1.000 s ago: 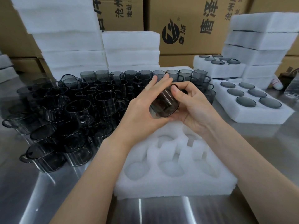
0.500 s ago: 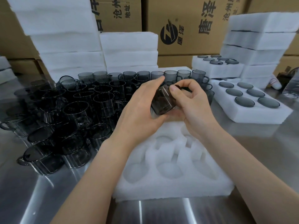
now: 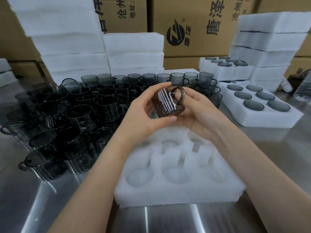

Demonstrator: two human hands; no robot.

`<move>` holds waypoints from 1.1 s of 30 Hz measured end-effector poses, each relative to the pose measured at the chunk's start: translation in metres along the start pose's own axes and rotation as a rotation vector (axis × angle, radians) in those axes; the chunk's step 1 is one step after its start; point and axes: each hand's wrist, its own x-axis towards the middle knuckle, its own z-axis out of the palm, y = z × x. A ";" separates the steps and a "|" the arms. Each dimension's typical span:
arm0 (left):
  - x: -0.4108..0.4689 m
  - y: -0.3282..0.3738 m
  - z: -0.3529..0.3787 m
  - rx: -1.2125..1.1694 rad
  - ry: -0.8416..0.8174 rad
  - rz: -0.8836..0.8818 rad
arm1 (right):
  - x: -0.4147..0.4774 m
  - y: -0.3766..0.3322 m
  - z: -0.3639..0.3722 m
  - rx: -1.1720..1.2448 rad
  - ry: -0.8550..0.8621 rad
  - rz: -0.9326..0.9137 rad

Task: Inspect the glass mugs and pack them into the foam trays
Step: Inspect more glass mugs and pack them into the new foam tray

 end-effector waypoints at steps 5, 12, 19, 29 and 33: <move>0.000 -0.003 -0.001 -0.098 0.006 -0.026 | 0.001 0.001 -0.004 0.123 0.008 0.016; 0.003 -0.003 -0.004 -0.273 -0.002 -0.005 | 0.000 -0.001 -0.004 0.188 -0.087 0.065; 0.004 0.002 -0.002 -0.140 0.119 -0.015 | -0.001 0.000 0.002 0.045 -0.076 0.090; 0.006 0.012 0.004 -0.079 0.353 -0.100 | -0.004 0.005 0.008 0.075 -0.132 0.084; 0.007 0.006 0.003 -0.068 0.364 -0.142 | -0.004 0.005 0.006 0.103 -0.118 0.091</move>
